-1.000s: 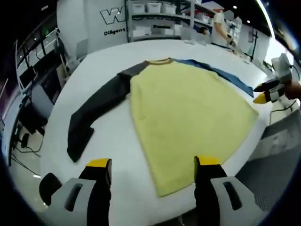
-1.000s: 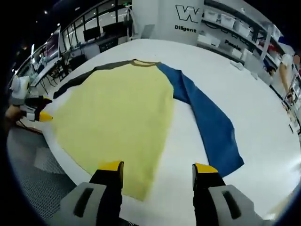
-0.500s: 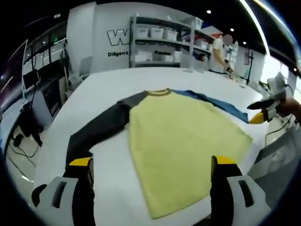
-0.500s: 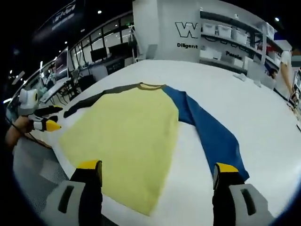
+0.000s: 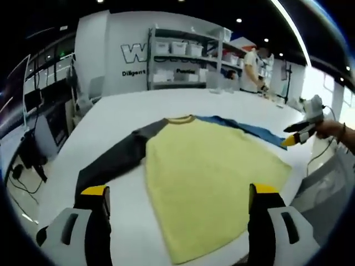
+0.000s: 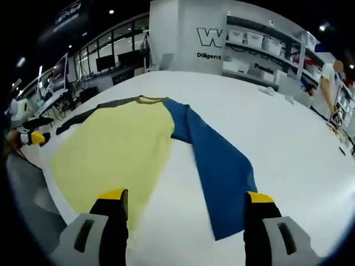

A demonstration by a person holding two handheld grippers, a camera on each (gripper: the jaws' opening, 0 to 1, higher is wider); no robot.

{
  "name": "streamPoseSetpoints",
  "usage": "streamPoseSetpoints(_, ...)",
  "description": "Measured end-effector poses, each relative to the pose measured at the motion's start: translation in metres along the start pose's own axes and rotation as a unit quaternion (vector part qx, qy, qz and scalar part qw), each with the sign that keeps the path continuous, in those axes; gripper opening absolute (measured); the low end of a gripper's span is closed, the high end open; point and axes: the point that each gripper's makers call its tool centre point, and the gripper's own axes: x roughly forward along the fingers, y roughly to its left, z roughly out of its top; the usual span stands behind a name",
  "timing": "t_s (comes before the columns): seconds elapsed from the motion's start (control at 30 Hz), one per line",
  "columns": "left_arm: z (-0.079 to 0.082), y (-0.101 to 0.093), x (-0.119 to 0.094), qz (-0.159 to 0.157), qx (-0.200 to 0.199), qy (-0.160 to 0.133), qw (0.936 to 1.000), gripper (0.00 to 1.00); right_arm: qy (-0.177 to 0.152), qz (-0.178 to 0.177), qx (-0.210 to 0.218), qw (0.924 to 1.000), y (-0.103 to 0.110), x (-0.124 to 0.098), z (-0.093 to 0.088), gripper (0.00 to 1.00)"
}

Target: Fold the garment on the visible template until the final outline fits inside the template.

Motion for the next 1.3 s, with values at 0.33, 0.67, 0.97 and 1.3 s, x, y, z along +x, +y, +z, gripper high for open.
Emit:
streamPoseSetpoints(0.33,-0.007,0.000,0.000,-0.005,-0.018,0.014,0.9997,0.99,0.032,0.012,-0.008,0.9994,-0.013,0.006,-0.025,0.72)
streamPoseSetpoints(0.67,-0.007,-0.003,0.001,-0.011,-0.009,0.017,0.9998,0.99,0.048,0.001,-0.035,0.9983,-0.018,0.005,-0.040,0.42)
streamPoseSetpoints(0.97,-0.009,0.000,-0.001,-0.007,-0.013,0.018,0.9997,0.99,0.052,-0.021,-0.015,0.9983,-0.033,0.004,-0.043,0.14)
streamPoseSetpoints(1.3,-0.009,0.001,0.000,-0.003,-0.008,0.019,0.9998,0.99,0.068,-0.034,-0.035,0.9965,-0.046,0.006,-0.040,0.00)
